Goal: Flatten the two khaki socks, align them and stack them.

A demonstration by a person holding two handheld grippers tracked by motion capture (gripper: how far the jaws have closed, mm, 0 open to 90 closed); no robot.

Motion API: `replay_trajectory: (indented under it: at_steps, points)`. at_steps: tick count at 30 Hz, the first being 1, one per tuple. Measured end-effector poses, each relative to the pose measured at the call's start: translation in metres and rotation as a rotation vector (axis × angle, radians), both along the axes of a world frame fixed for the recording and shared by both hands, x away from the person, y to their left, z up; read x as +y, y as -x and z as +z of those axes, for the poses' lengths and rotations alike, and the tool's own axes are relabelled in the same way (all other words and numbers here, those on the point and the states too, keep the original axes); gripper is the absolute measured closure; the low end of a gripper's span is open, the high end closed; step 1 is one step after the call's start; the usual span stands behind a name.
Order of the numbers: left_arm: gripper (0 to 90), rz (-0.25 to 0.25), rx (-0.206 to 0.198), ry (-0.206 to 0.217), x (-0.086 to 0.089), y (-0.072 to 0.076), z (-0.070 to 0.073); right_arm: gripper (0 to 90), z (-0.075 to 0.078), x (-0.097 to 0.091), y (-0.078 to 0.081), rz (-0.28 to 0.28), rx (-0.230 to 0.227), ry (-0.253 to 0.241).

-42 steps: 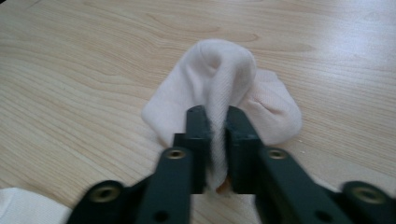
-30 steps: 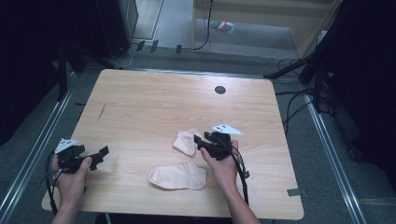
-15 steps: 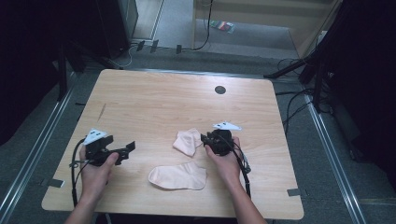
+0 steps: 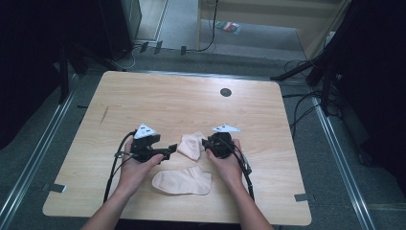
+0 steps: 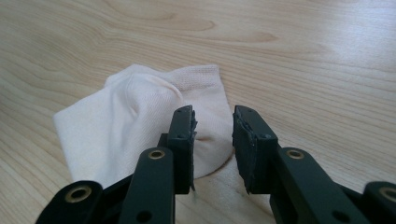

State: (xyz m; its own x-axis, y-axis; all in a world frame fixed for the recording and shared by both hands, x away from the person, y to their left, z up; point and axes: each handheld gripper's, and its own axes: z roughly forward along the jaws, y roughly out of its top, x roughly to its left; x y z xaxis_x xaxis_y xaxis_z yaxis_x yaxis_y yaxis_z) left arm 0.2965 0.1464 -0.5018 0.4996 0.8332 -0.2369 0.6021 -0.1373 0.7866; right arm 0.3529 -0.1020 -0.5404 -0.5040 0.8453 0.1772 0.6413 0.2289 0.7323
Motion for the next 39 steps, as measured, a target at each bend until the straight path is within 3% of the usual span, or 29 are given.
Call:
replay_trajectory:
  at_steps: [2, 6, 10, 14, 18, 21, 31, 35, 36, 37, 38, 39]
  points:
    - [23.6, -0.011, 0.008, -0.001, -0.008, -0.002, -0.002, 69.2, -0.002, 0.002, 0.000, 0.002, 0.003, 0.013]
    - [37.4, -0.015, 0.006, 0.002, -0.021, -0.005, -0.004, 72.4, -0.004, 0.003, 0.000, -0.002, -0.009, 0.025]
    - [39.0, -0.016, 0.027, -0.010, -0.035, -0.009, -0.008, 85.8, -0.004, 0.006, 0.002, -0.009, -0.028, 0.061]
    - [39.0, -0.005, 0.040, -0.020, -0.041, -0.011, -0.010, 89.0, -0.003, 0.007, 0.003, -0.015, -0.023, 0.067]
    - [39.1, -0.002, 0.042, -0.021, -0.047, -0.013, -0.012, 89.4, 0.000, 0.008, 0.007, -0.038, -0.015, 0.027]
    - [39.8, 0.017, 0.061, -0.038, -0.050, -0.014, -0.015, 89.4, 0.009, 0.009, 0.015, -0.038, -0.012, -0.039]
    - [47.9, 0.051, 0.085, -0.057, -0.055, -0.018, -0.022, 89.4, 0.017, 0.014, 0.027, 0.004, -0.023, -0.044]
    - [58.0, 0.059, 0.098, -0.068, -0.054, -0.019, -0.023, 89.4, 0.019, 0.015, 0.029, 0.011, -0.034, -0.039]
    - [64.2, 0.057, 0.098, -0.062, -0.053, -0.019, -0.022, 89.4, 0.019, 0.015, 0.030, 0.013, -0.035, -0.039]
    - [78.0, 0.030, 0.090, -0.040, -0.049, -0.018, -0.020, 89.4, 0.020, 0.015, 0.030, 0.016, -0.033, -0.042]
    - [83.6, 0.030, 0.090, -0.040, -0.049, -0.018, -0.020, 89.4, 0.020, 0.015, 0.030, 0.016, -0.033, -0.042]
    - [83.6, 0.022, 0.088, -0.038, -0.048, -0.018, -0.018, 89.4, 0.020, 0.014, 0.031, 0.016, -0.035, -0.042]
